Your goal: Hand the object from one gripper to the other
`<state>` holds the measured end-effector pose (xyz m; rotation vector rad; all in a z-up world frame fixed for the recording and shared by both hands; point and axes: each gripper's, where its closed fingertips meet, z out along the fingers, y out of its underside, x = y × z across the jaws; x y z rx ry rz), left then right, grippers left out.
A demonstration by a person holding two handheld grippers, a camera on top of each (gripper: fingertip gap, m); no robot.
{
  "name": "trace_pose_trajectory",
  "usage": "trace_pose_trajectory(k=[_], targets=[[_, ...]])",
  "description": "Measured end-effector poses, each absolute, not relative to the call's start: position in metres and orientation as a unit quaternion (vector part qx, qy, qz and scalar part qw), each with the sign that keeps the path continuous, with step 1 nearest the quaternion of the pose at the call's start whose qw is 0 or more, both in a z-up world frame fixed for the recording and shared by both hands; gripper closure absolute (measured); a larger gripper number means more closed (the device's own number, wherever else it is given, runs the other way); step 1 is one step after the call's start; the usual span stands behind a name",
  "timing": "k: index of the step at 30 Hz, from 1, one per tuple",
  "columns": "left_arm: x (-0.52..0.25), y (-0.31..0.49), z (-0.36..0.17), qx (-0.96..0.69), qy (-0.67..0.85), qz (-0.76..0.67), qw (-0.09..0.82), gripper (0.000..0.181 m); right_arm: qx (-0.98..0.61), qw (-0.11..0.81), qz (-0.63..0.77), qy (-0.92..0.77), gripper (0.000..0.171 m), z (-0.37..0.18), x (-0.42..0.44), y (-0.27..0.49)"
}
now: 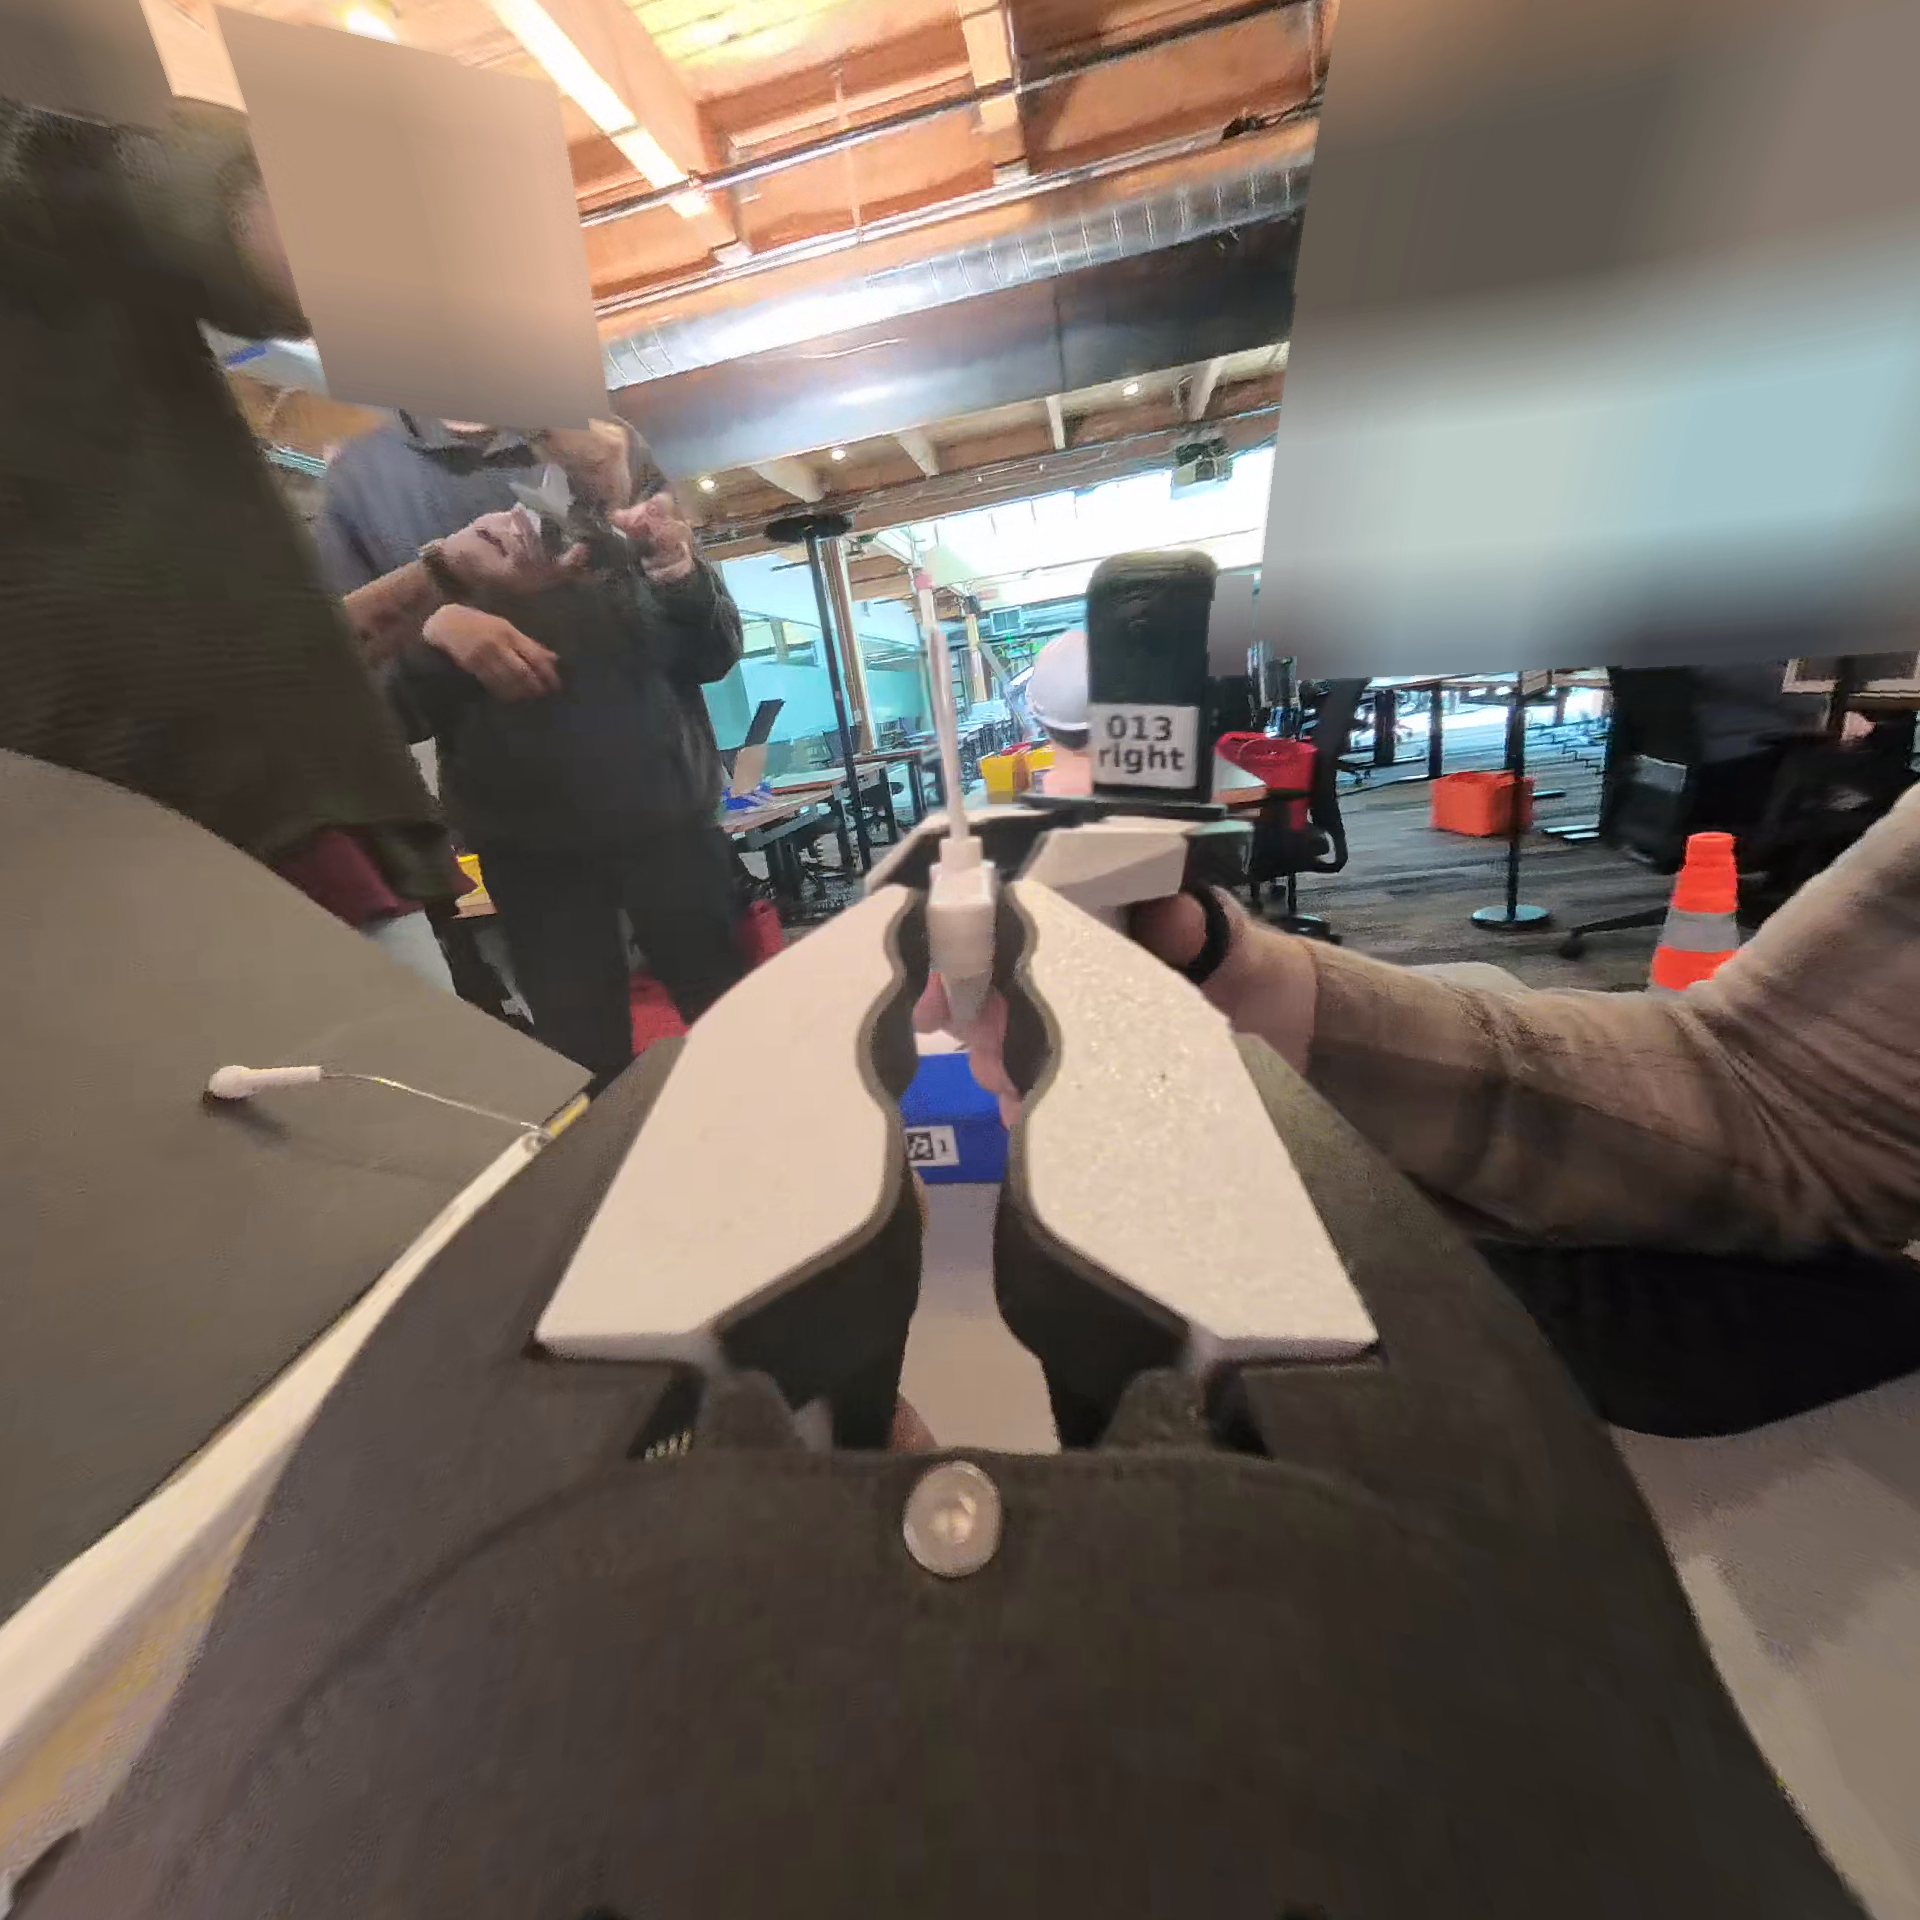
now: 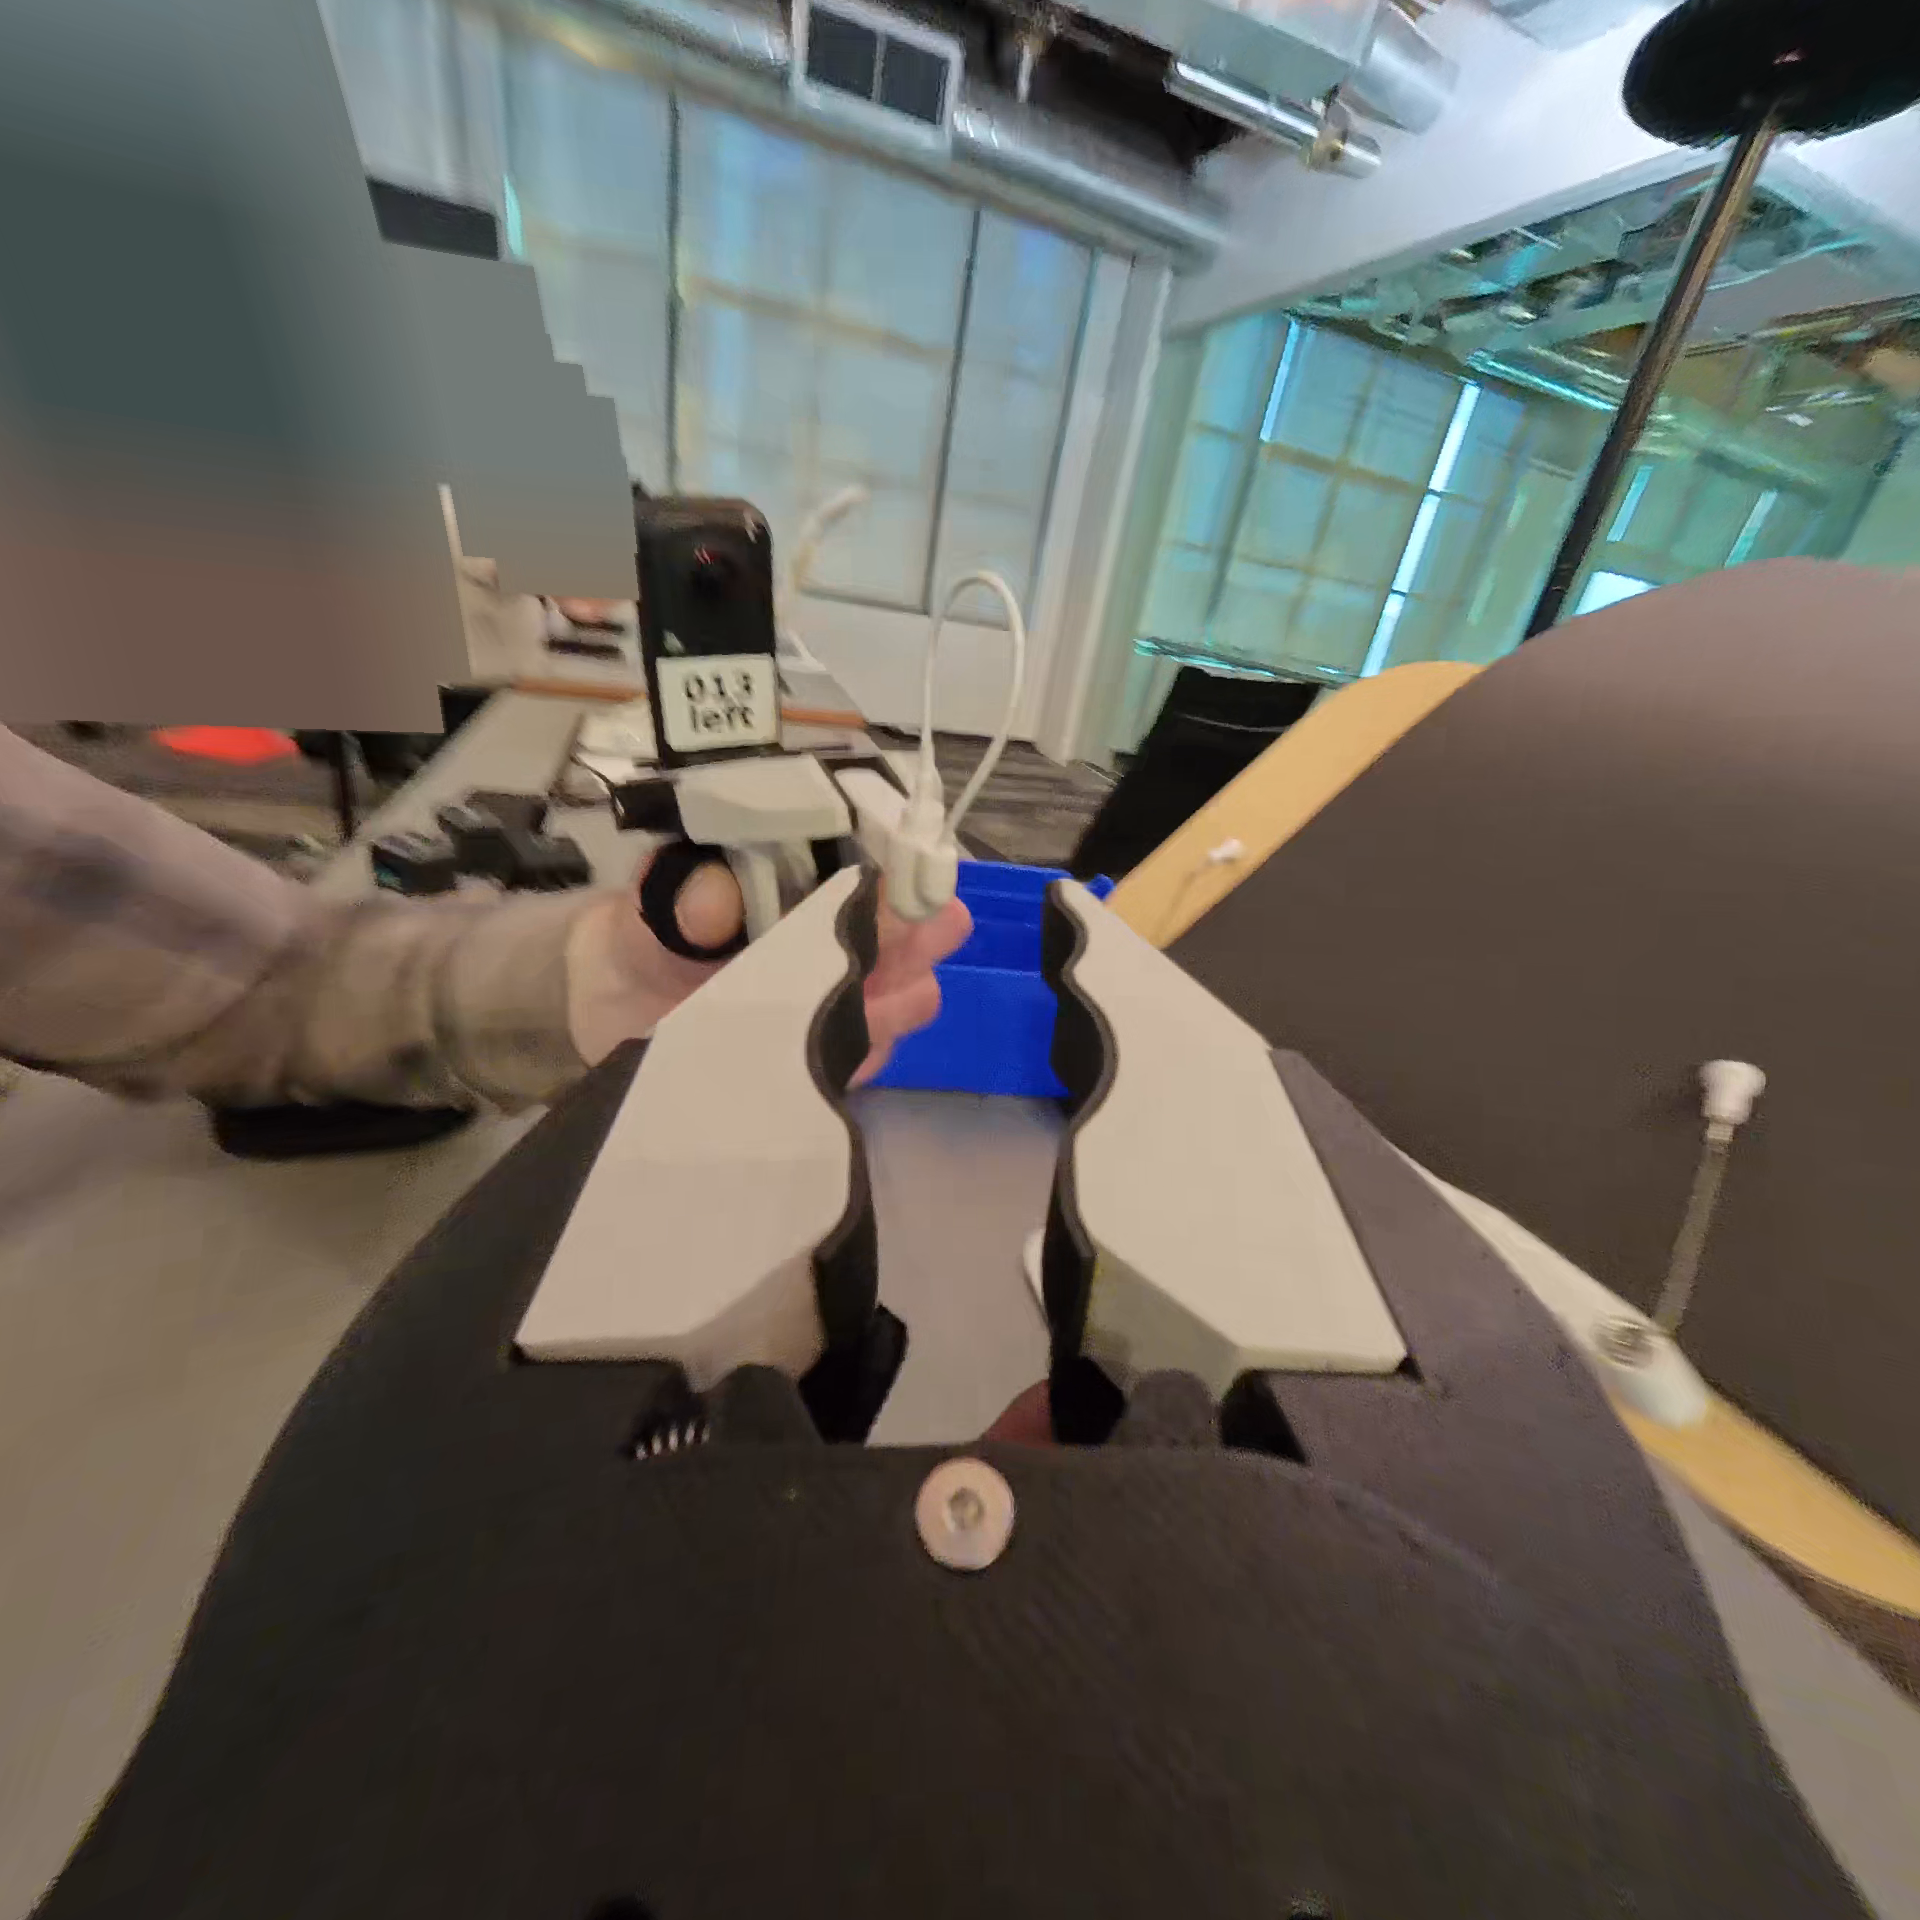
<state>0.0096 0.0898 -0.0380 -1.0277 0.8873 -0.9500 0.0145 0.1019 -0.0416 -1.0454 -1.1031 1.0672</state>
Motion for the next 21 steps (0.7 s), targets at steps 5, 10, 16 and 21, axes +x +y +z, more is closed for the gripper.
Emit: trace_pose_trajectory(k=[5, 10, 16, 21], targets=[[0.011, 0.090, -0.040, -0.452, 0.387, -0.439, 0.673, 0.170, -0.436, 0.570, 0.525, -0.458, 0.161, -0.043, 0.008, 0.094], [0.012, 0.091, -0.044, -0.455, 0.400, -0.441, 0.662, 0.170, -0.439, 0.573, 0.503, -0.477, 0.162, -0.047, 0.010, 0.094], [0.011, 0.105, -0.062, -0.495, 0.463, -0.316, 0.664, 0.155, -0.485, 0.588, 0.340, -0.552, 0.162, -0.070, 0.020, 0.111], [0.011, 0.116, -0.070, -0.448, 0.544, -0.010, 0.710, 0.134, -0.533, 0.532, 0.176, -0.634, 0.162, -0.108, 0.033, 0.121]])
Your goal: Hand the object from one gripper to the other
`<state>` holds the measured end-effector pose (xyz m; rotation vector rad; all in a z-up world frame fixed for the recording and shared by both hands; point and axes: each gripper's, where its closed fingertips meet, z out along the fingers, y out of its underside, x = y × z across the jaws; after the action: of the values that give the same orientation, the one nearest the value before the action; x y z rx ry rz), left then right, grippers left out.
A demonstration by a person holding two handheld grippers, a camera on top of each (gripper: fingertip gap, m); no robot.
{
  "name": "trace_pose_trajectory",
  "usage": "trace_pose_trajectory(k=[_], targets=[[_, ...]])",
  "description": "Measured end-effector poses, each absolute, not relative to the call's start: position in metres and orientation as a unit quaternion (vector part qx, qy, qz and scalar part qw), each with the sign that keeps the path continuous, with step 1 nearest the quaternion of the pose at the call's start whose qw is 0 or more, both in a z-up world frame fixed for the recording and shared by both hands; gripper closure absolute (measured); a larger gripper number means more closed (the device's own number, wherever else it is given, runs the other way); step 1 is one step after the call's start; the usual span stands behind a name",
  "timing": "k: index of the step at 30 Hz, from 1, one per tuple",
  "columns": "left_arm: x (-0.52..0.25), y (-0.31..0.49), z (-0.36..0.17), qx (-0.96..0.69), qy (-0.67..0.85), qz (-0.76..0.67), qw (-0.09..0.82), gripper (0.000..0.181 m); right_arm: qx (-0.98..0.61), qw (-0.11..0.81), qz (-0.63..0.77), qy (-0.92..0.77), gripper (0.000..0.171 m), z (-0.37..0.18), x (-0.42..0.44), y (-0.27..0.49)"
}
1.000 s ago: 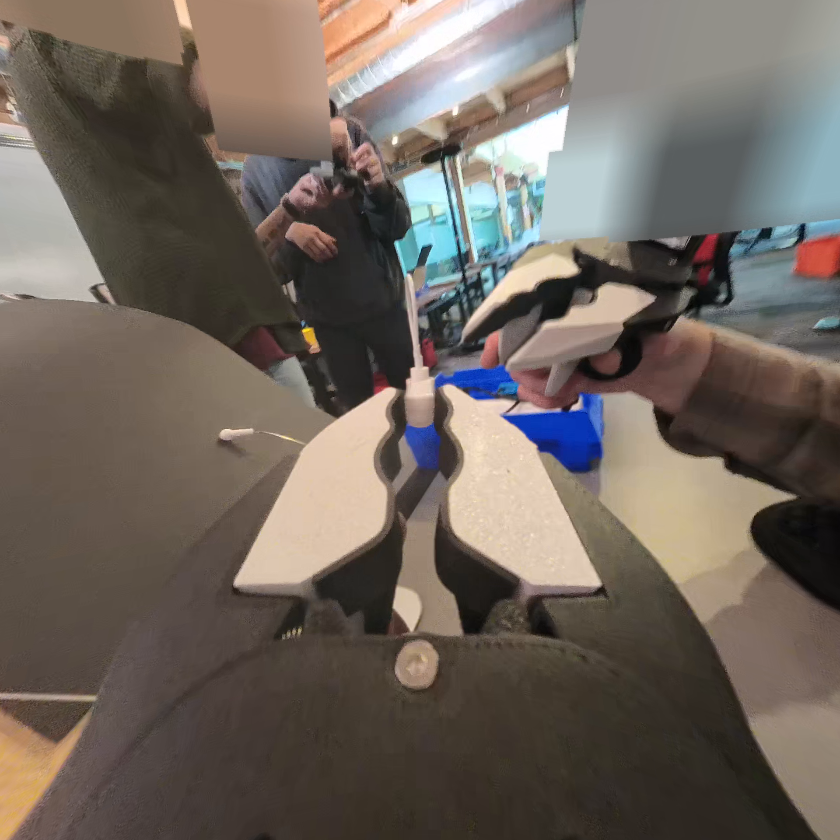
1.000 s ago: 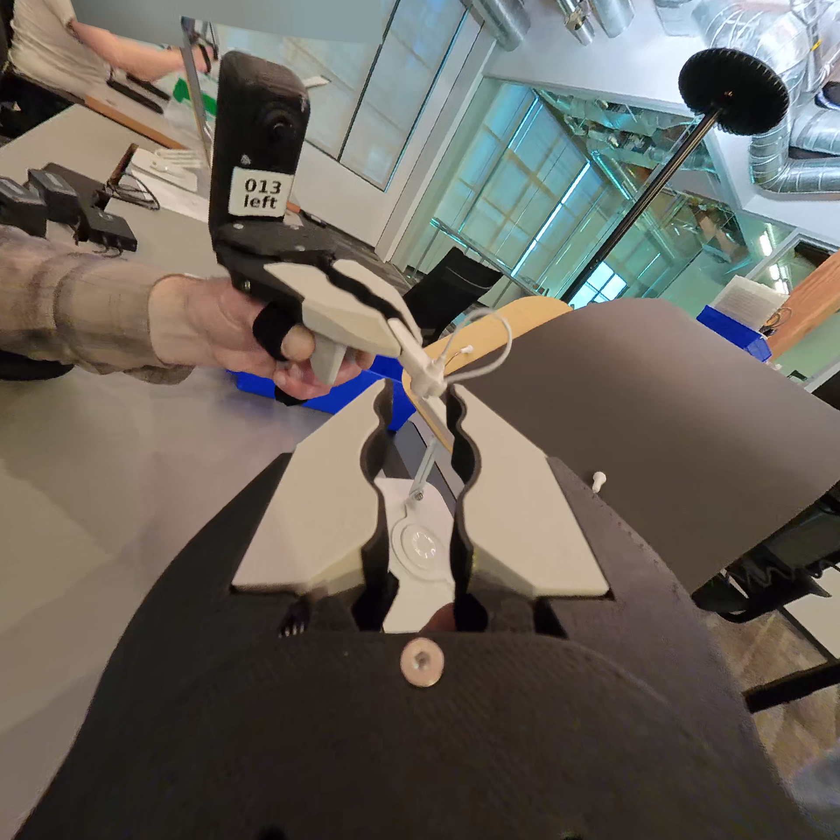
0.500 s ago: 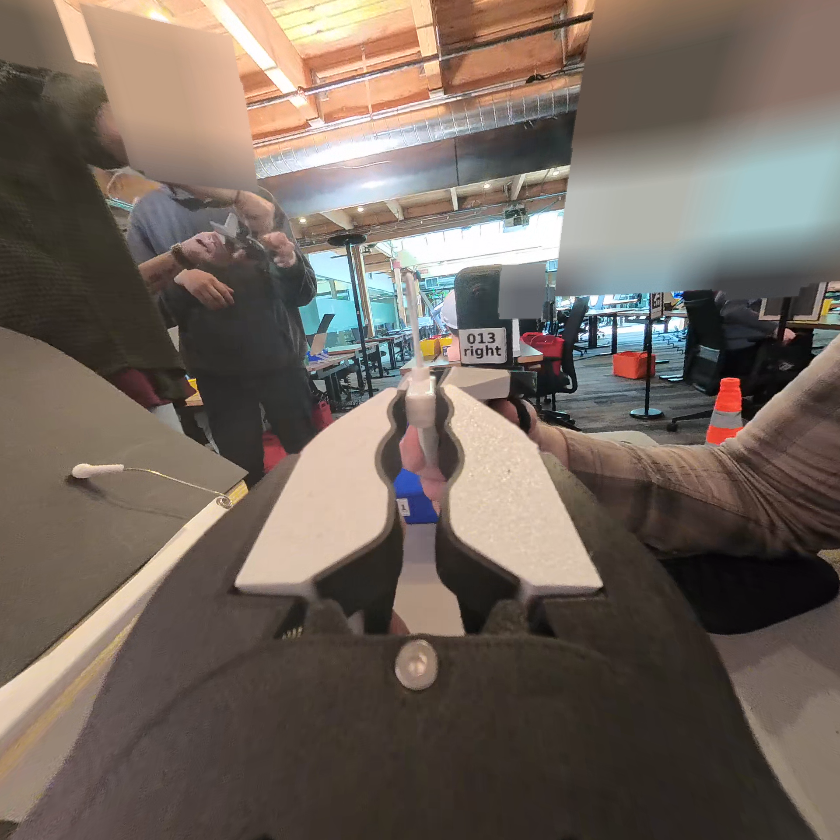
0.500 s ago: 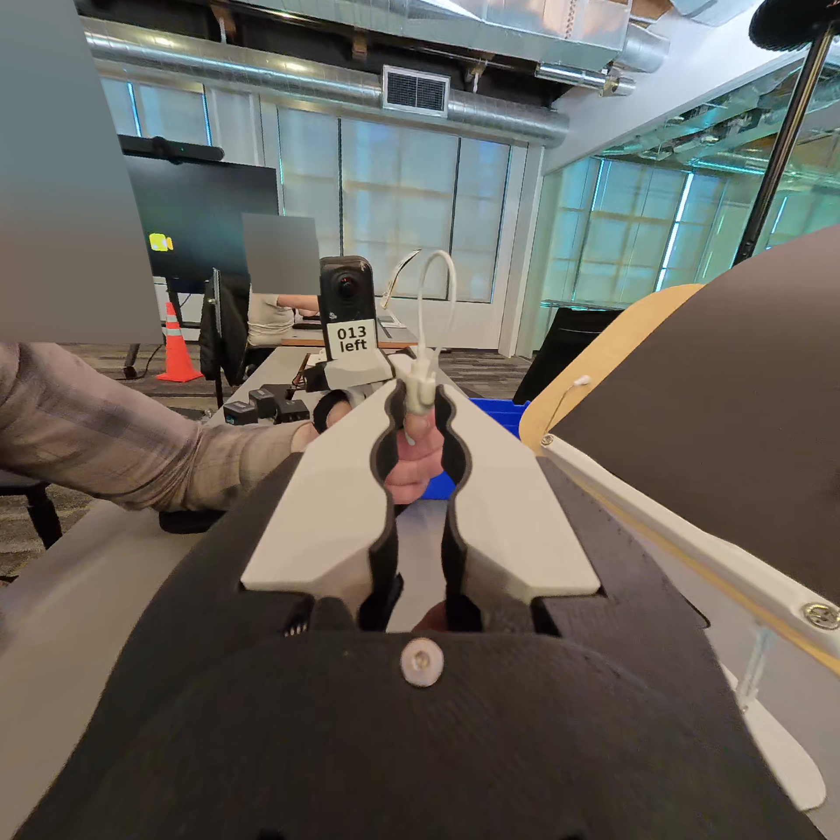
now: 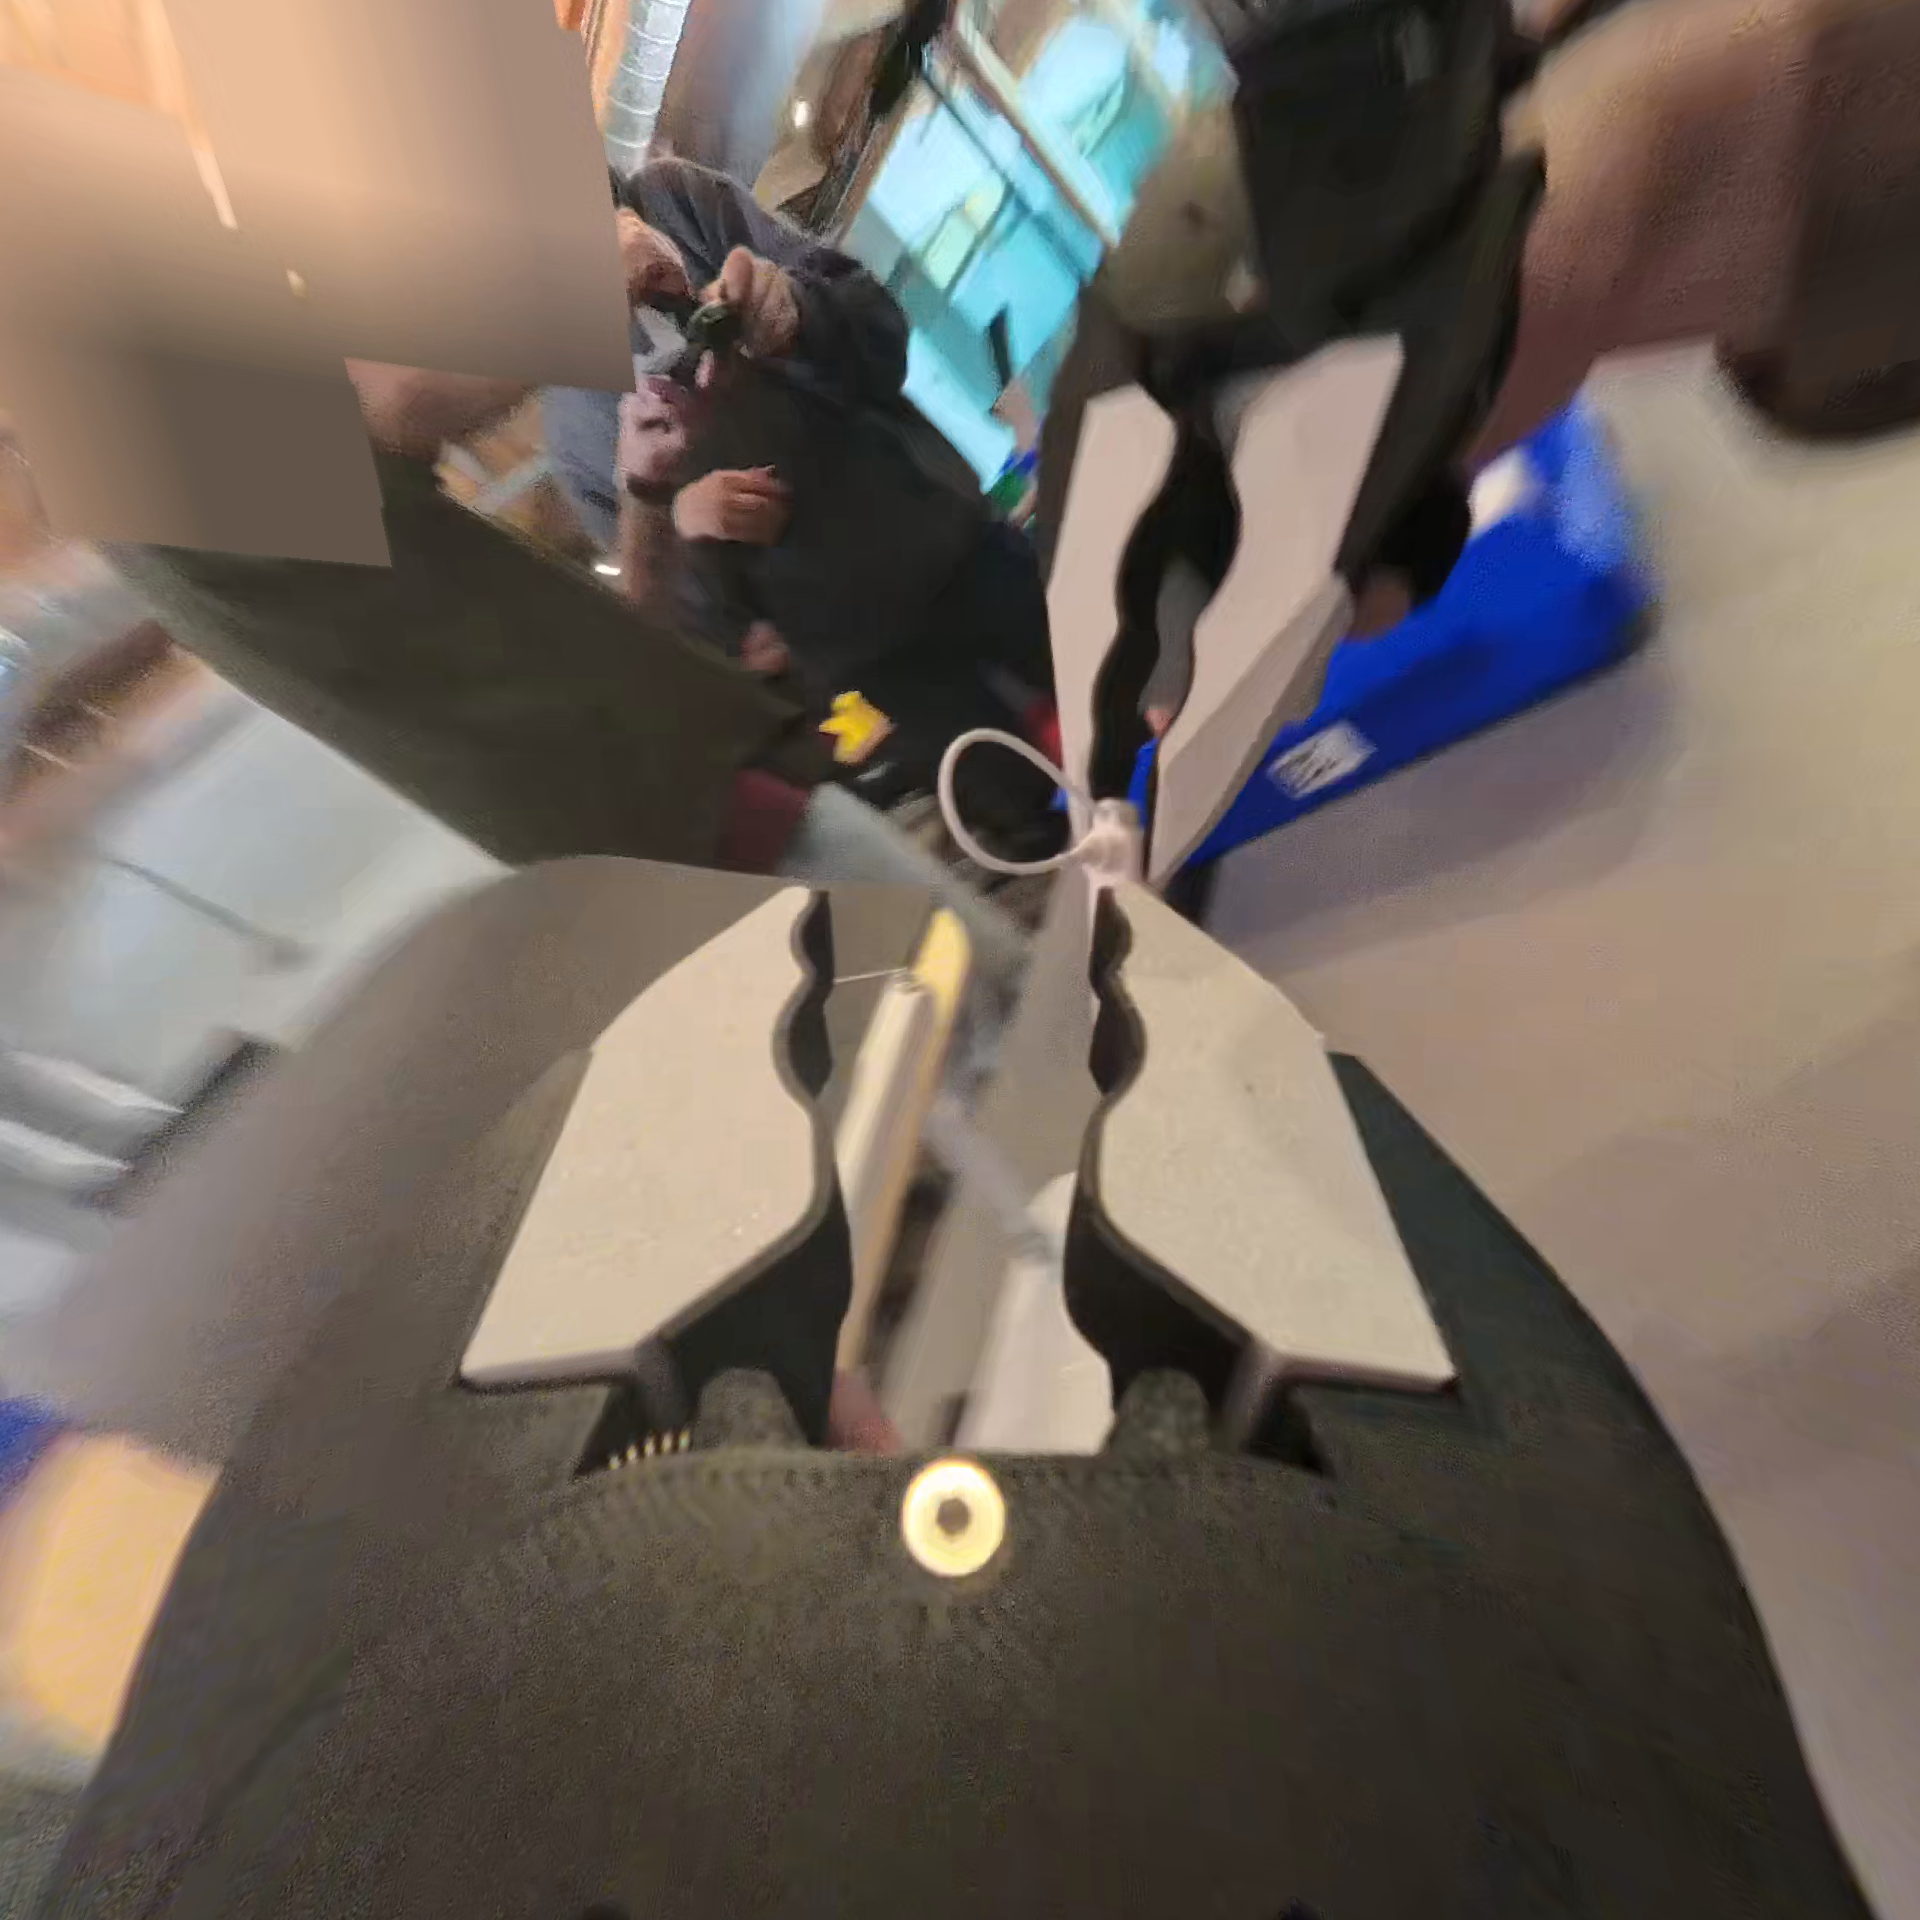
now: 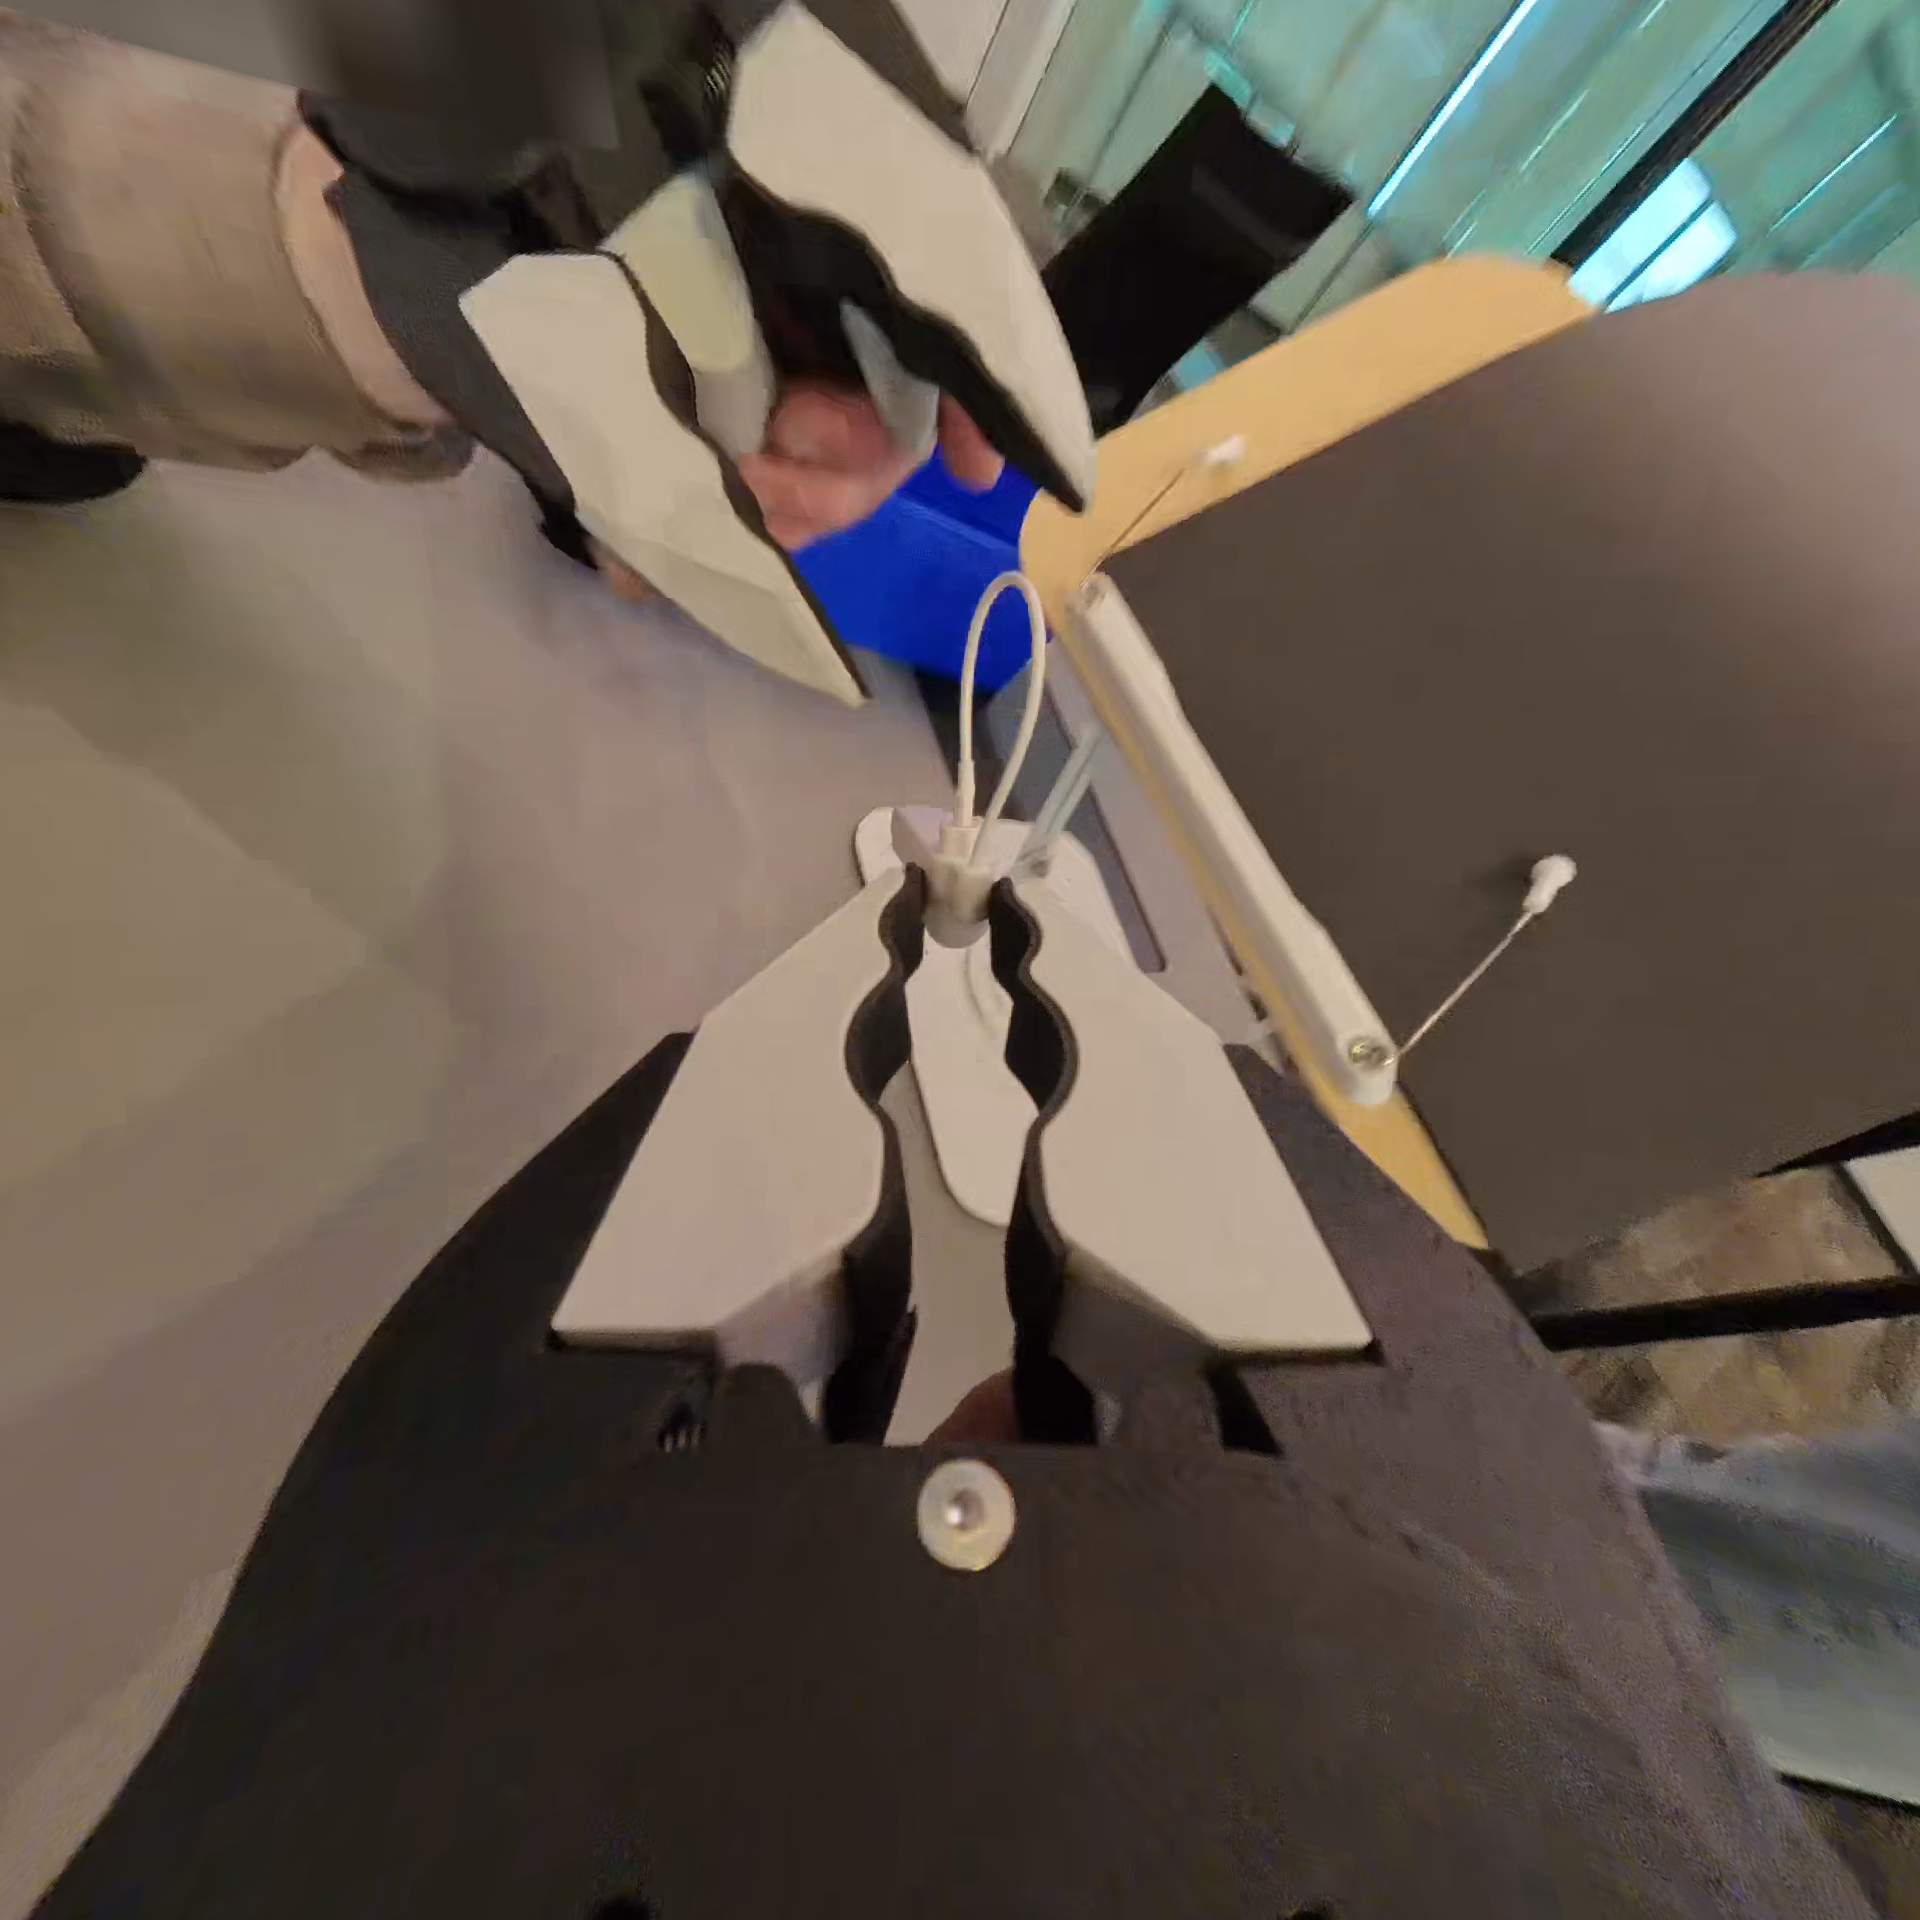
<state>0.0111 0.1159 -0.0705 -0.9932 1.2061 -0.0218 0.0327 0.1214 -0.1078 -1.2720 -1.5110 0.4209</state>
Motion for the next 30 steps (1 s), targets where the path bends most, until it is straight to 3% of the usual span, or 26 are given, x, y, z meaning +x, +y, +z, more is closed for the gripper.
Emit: trace_pose_trajectory(k=[4, 7, 19, 25, 30], targets=[[0.020, 0.119, -0.089, -0.323, 0.608, 0.270, 0.673, 0.129, -0.563, 0.472, 0.212, -0.644, 0.162, -0.128, 0.032, 0.114], [0.028, 0.125, -0.110, -0.272, 0.636, 0.357, 0.628, 0.129, -0.588, 0.434, 0.212, -0.649, 0.161, -0.145, 0.033, 0.115], [0.036, 0.134, -0.145, -0.276, 0.665, 0.375, 0.584, 0.146, -0.618, 0.364, 0.138, -0.683, 0.161, -0.180, 0.038, 0.112], [0.036, 0.139, -0.158, -0.283, 0.671, 0.375, 0.574, 0.178, -0.625, 0.369, 0.126, -0.676, 0.161, -0.178, 0.041, 0.117], [0.035, 0.142, -0.156, -0.294, 0.658, 0.374, 0.584, 0.179, -0.624, 0.379, 0.116, -0.673, 0.161, -0.175, 0.042, 0.119]])
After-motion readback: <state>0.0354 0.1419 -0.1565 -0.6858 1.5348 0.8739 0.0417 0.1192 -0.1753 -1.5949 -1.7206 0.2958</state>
